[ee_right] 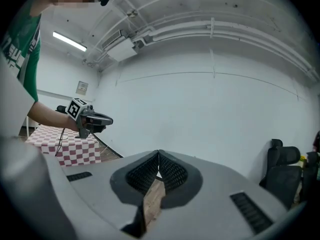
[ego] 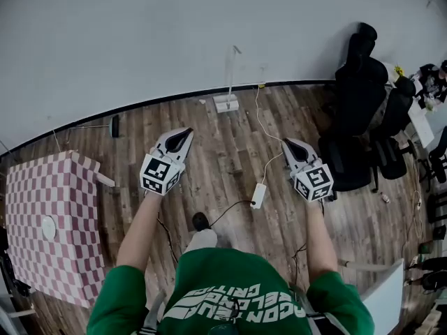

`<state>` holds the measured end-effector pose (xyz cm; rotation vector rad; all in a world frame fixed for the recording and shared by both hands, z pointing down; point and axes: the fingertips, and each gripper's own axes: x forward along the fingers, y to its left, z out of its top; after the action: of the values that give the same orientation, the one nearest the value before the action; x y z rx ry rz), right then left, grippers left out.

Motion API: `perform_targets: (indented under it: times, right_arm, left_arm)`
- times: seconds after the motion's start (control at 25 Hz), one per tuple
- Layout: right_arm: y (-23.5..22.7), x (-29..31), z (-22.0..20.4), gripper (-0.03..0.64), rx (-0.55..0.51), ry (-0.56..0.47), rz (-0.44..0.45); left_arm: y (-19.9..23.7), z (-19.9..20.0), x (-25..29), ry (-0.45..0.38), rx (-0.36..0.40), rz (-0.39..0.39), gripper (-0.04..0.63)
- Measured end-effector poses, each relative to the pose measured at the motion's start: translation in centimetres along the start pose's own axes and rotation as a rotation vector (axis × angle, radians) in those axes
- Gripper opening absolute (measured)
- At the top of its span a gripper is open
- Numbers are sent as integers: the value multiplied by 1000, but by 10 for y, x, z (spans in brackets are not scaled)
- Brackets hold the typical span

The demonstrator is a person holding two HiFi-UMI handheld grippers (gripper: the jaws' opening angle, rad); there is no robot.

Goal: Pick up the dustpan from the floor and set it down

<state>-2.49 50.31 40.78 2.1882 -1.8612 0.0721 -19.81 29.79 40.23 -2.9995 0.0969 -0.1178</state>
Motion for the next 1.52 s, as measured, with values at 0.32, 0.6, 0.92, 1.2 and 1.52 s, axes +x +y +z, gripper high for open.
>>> perform_targets:
  times: [0.32, 0.6, 0.92, 1.2, 1.52]
  right_arm:
    - [-9, 101, 19, 9, 9, -9, -36]
    - [-16, 155, 11, 9, 54, 21, -36]
    - [-78, 241, 7, 9, 57, 11, -25]
    - [-166, 355, 14, 9, 60, -2, -8]
    - [-277, 443, 12, 9, 73, 19, 14]
  left_arm:
    - [106, -12, 43, -12, -18, -17, -3]
    - [145, -35, 75, 23, -26, -62, -3]
    - [205, -47, 153, 45, -7, -69, -3]
    - [282, -56, 257, 62, -22, -45, -3]
    - [332, -62, 382, 103, -65, -25, -3]
